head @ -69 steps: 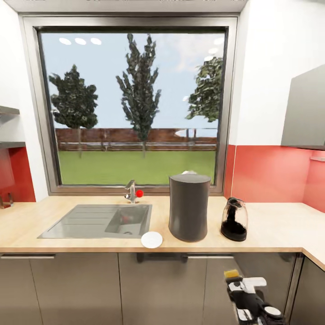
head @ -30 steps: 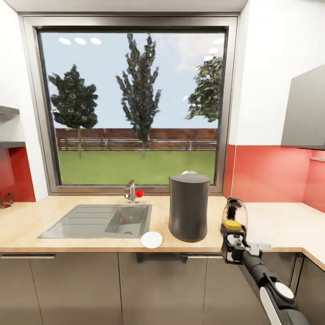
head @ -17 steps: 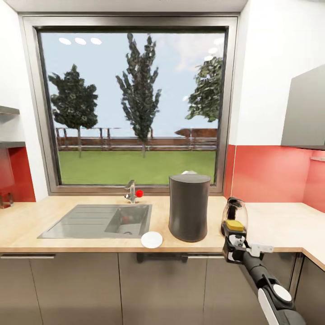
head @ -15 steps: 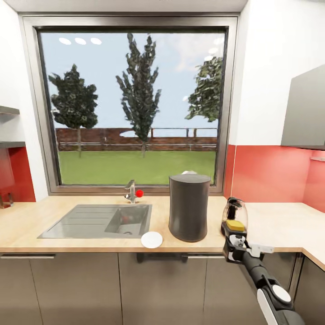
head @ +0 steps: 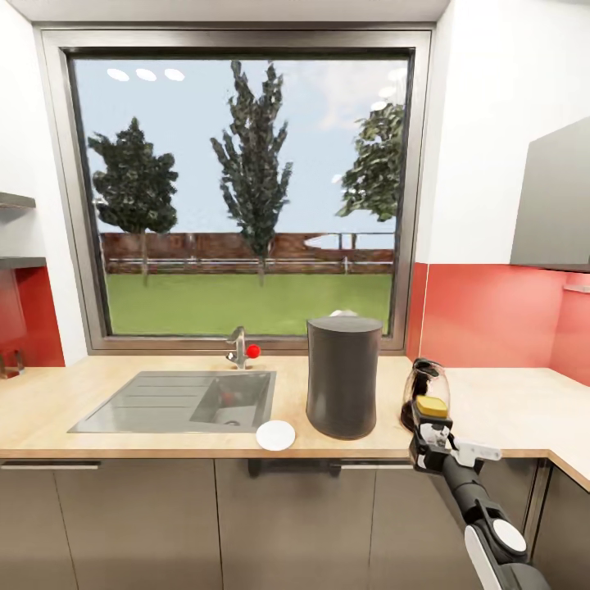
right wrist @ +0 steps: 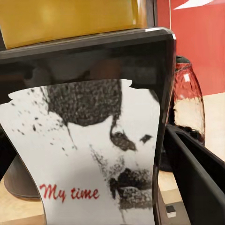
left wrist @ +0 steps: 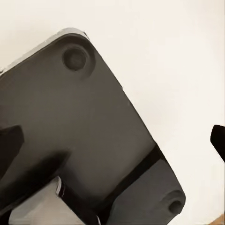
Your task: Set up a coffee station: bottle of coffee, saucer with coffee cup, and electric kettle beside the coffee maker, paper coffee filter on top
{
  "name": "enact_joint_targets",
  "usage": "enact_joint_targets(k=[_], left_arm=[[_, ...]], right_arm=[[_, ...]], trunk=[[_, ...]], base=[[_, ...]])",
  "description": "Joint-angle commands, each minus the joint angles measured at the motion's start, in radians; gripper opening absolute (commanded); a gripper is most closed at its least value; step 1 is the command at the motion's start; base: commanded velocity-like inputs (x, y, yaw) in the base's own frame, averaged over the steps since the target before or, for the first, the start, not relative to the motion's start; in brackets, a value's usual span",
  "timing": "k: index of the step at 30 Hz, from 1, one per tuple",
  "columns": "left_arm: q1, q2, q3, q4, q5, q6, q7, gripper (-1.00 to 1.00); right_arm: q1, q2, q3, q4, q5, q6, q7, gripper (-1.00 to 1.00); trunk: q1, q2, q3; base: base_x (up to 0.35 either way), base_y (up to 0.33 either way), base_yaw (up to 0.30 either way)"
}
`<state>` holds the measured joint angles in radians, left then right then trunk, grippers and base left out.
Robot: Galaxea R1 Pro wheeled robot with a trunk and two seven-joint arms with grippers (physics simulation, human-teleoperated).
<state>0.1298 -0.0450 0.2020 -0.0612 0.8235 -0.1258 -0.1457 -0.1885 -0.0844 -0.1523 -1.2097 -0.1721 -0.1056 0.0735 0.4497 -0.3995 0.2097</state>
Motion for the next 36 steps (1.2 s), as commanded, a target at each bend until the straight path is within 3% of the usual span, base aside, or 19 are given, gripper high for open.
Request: enact_joint_targets(k=[1,2,4,5,8,10,11,13,14,17,18,20,22,29,36], left_arm=[[0.001,0.021,0.019,0.002,0.027,-0.003,-0.008,1.00],[0.001,0.029,0.023,0.004,0.033,-0.004,-0.010,1.00],[0.001,0.088,0.035,0.030,0.077,-0.008,-0.023,1.00],[0.001,0.113,0.038,0.043,0.126,-0.009,-0.037,1.00],[0.001,0.137,0.040,0.053,0.195,-0.010,-0.047,1.00],[0.010,0.156,0.041,0.058,0.285,-0.012,-0.059,1.00],[0.024,0.169,0.042,0.059,0.346,-0.020,-0.086,1.00],[0.053,0.189,0.042,0.060,0.433,-0.031,-0.161,1.00],[0.079,0.198,0.042,0.060,0.508,-0.038,-0.232,1.00],[0.102,0.201,0.038,0.059,0.586,-0.065,-0.294,1.00],[0.110,0.181,0.024,0.056,0.602,-0.155,-0.316,1.00],[0.111,0.168,0.007,0.054,0.585,-0.193,-0.321,1.00],[0.112,0.159,-0.017,0.054,0.540,-0.216,-0.321,1.00],[0.114,0.157,-0.023,0.054,0.530,-0.219,-0.263,1.00],[0.113,0.156,-0.024,0.054,0.530,-0.224,-0.253,1.00]], right_arm=[[0.000,0.000,-0.001,0.001,-0.010,-0.003,0.008,-1.00],[0.000,0.000,-0.001,0.001,-0.010,-0.003,0.008,-1.00],[0.000,-0.001,-0.001,0.001,-0.010,-0.004,0.008,-1.00],[0.000,-0.001,-0.001,0.001,-0.010,-0.004,0.008,-1.00],[0.000,-0.001,-0.001,0.001,-0.010,-0.004,0.008,-1.00],[0.000,-0.002,-0.001,0.001,-0.010,-0.005,0.008,-1.00],[0.000,-0.003,-0.001,0.001,-0.010,-0.005,0.008,-1.00],[0.000,-0.004,-0.001,0.001,-0.010,-0.005,0.008,-1.00],[0.000,-0.003,-0.001,0.001,-0.010,-0.005,0.010,-1.00],[0.000,-0.003,-0.001,0.001,-0.010,-0.005,0.010,-1.00],[0.000,-0.004,-0.001,0.001,-0.010,-0.005,0.012,-1.00],[0.000,-0.004,-0.001,0.001,-0.010,-0.005,0.012,-1.00],[0.000,-0.005,-0.001,0.001,-0.011,-0.002,0.015,-1.00],[0.000,-0.008,0.000,0.004,-0.013,-0.003,0.025,-1.00],[0.000,-0.009,-0.001,0.029,-0.012,-0.003,0.025,-1.00]], trunk=[[0.000,0.000,0.000],[0.000,0.000,0.000],[0.000,0.000,0.000],[0.000,0.000,0.000],[0.000,0.000,0.000],[0.000,0.000,0.000],[0.000,0.000,0.000],[0.000,0.000,0.000],[0.000,0.000,0.000],[0.000,0.000,0.000],[0.000,0.000,0.000],[0.000,0.000,0.000],[0.000,0.000,0.000],[0.000,0.000,0.000],[0.000,0.000,0.000]], base=[[0.000,0.000,0.000],[0.000,0.000,0.000],[0.000,0.000,0.000],[0.000,0.000,0.000],[0.000,0.000,0.000],[0.000,0.000,0.000],[0.000,0.000,0.000],[0.000,0.000,0.000],[0.000,0.000,0.000],[0.000,0.000,0.000],[0.046,0.000,0.000],[0.126,0.000,0.000],[0.239,0.000,0.000],[0.317,0.000,0.000],[0.220,0.000,0.000]])
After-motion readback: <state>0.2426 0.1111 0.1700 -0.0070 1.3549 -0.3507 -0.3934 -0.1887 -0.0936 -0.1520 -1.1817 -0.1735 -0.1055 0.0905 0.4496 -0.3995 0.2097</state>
